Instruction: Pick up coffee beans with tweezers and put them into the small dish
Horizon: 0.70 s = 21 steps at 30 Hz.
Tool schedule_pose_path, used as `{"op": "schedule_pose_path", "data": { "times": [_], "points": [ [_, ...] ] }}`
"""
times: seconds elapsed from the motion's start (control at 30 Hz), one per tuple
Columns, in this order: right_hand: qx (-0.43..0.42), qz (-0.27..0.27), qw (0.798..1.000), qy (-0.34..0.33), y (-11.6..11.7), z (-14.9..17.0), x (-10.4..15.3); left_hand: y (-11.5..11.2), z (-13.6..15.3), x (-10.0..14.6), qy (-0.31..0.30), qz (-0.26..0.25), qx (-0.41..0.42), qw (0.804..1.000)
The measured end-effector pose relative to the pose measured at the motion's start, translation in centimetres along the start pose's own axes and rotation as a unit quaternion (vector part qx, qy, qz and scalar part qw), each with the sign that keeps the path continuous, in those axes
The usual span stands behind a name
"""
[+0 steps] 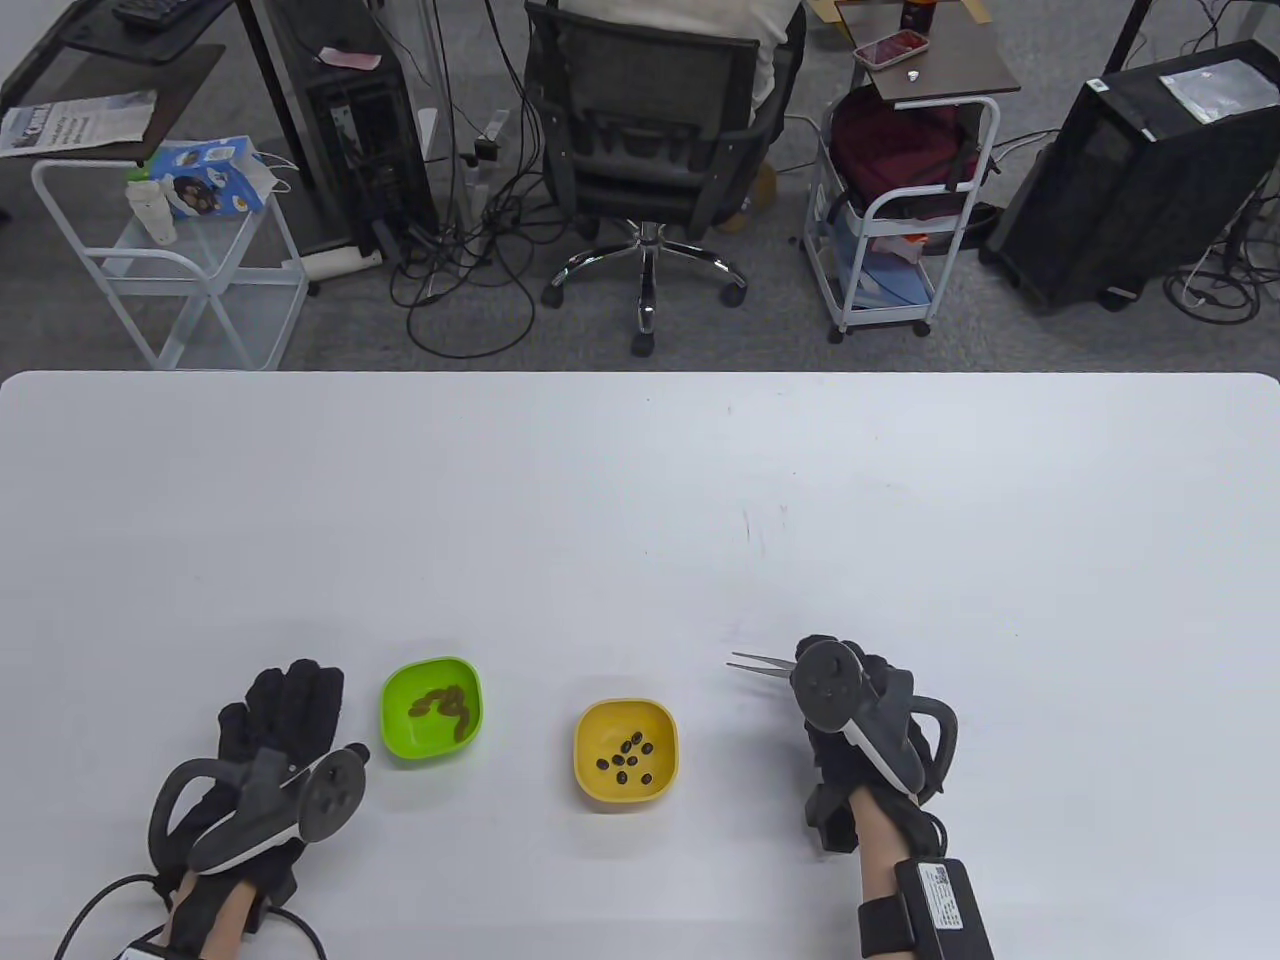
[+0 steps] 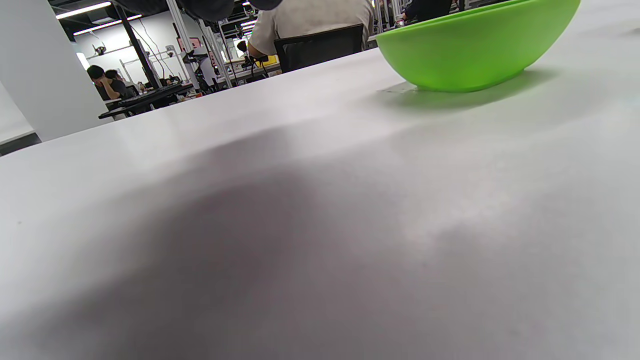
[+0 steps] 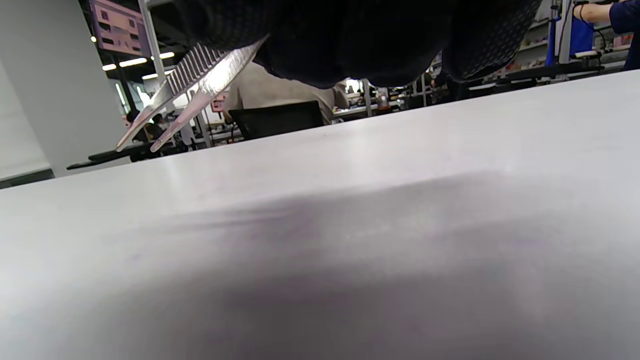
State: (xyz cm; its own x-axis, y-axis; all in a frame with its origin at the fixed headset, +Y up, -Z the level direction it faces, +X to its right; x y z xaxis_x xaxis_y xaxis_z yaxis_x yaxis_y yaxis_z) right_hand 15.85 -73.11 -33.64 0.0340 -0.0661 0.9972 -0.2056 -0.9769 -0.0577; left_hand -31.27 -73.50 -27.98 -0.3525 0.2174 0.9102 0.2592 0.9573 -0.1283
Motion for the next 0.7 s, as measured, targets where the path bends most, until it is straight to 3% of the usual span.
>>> {"op": "schedule_pose_path", "data": {
  "times": [0.37, 0.7],
  "points": [
    [0.043, -0.039, 0.998, 0.011, 1.7, 0.2, -0.2, -0.1, 0.2, 0.0, -0.005, 0.003, 0.016, 1.0],
    [0.156, -0.099, 0.983, -0.004, 3.4, -1.4, -0.4, -0.1, 0.3, 0.0, -0.009, -0.002, 0.024, 1.0]
  ]
}}
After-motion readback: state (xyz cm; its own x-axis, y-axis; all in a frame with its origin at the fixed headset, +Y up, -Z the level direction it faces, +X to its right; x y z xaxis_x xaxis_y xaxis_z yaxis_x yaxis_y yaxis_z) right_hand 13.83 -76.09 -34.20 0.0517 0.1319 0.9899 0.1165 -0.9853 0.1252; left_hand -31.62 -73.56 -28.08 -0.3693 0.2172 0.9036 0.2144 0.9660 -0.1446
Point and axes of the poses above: the tracker on the back of each hand, its own z axis roughly to the little-finger side, its own x axis roughly from the fingertips to the wrist, y = z × x, the point moved 3 cm from there along -x, roughly from the wrist to the fingertips, and after that the axes turned 10 degrees about -y, right-handed, at the moved point
